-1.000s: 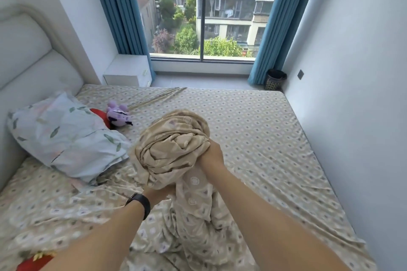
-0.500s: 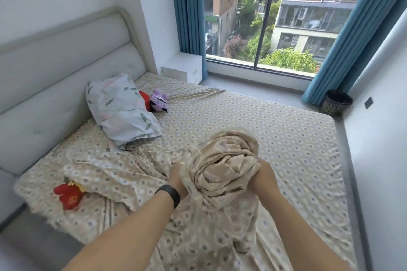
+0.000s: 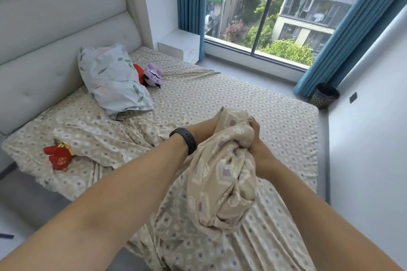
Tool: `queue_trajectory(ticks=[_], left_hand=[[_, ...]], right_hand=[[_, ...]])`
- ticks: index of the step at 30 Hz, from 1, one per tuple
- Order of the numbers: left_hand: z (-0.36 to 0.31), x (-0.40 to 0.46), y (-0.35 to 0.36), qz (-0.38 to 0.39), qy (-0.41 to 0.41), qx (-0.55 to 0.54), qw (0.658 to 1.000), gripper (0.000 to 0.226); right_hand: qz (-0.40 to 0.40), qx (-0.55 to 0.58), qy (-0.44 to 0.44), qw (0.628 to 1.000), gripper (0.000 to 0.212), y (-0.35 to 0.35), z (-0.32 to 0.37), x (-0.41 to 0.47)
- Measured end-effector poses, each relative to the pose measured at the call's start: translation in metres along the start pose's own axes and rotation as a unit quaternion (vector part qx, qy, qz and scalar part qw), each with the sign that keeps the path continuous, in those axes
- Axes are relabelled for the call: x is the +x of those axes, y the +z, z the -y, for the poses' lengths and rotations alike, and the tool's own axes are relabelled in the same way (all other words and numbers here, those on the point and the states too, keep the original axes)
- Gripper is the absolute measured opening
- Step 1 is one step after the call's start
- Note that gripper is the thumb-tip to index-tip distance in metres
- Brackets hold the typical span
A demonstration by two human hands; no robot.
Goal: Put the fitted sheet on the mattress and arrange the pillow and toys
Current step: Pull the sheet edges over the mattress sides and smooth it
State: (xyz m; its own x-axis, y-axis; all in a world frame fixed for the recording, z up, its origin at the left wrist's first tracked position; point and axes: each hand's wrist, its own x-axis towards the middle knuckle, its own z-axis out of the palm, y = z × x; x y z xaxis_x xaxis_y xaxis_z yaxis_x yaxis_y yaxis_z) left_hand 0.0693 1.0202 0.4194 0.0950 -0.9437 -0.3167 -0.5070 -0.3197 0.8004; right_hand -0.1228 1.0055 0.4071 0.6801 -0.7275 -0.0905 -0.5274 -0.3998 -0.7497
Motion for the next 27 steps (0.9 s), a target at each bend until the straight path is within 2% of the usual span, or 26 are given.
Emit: queue_trajectory(ticks=[1,2,4,6,7,8,9,11,13,15,18,20,23,25,27], left_hand=[[-0.008,-0.004,0.003,-0.007,0.020,0.016,1.000,0.041],[-0.019,-0.010,0.004,-0.002,-0.012,-0.016,1.000,0.040],[-0.032,-0.022,0.011,0.022,-0.006,-0.023,0.999,0.029],[-0.032,-0.028,0.030,-0.016,-0.021,-0.059,0.998,0.017],[-0.026,-0.031,0.047,-0.050,-0.022,-0.078,0.996,0.016],[-0.022,-0.037,0.060,-0.069,-0.025,-0.069,0.995,0.027],[-0.026,-0.049,0.085,-0.066,-0.022,-0.055,0.996,0.038],[-0.030,-0.066,0.135,-0.041,-0.037,-0.020,0.998,0.045],[-0.028,-0.074,0.169,-0.020,-0.070,0.017,0.997,0.059],[-0.016,-0.084,0.218,-0.024,-0.111,0.031,0.993,0.086],[0.047,-0.060,0.277,-0.090,-0.153,0.148,0.973,0.111],[0.053,-0.038,0.294,-0.134,-0.162,0.106,0.972,0.105],[-0.025,-0.041,0.307,-0.162,-0.142,0.026,0.976,0.058],[-0.095,-0.068,0.320,-0.155,-0.128,-0.074,0.977,0.045],[-0.121,-0.071,0.337,-0.127,-0.164,-0.091,0.974,0.034]], right_hand=[[0.017,0.015,-0.011,1.000,0.101,-0.005,0.004,0.000],[0.031,0.041,-0.018,0.998,0.077,-0.009,0.005,-0.002],[0.031,0.074,-0.032,0.996,0.038,-0.017,-0.001,-0.015],[0.009,0.071,-0.019,0.997,0.020,-0.027,-0.023,-0.036],[0.004,0.053,-0.018,0.998,0.020,-0.034,-0.037,-0.053],[-0.008,0.049,-0.013,0.999,0.023,-0.039,-0.049,-0.064],[-0.024,0.053,-0.013,0.998,0.026,-0.048,-0.067,-0.079],[-0.041,0.060,-0.029,0.997,0.026,-0.066,-0.095,-0.112],[-0.077,0.020,-0.067,0.995,0.022,-0.087,-0.109,-0.135],[-0.112,-0.029,-0.135,0.984,0.023,-0.121,-0.121,-0.172],[-0.177,-0.076,-0.215,0.958,0.023,-0.188,-0.128,-0.225],[-0.204,-0.101,-0.230,0.946,0.029,-0.228,-0.127,-0.238],[-0.192,-0.203,-0.206,0.938,0.035,-0.262,-0.129,-0.244],[-0.181,-0.237,-0.197,0.934,0.038,-0.261,-0.135,-0.246],[-0.179,-0.244,-0.202,0.931,0.037,-0.252,-0.142,-0.254]])
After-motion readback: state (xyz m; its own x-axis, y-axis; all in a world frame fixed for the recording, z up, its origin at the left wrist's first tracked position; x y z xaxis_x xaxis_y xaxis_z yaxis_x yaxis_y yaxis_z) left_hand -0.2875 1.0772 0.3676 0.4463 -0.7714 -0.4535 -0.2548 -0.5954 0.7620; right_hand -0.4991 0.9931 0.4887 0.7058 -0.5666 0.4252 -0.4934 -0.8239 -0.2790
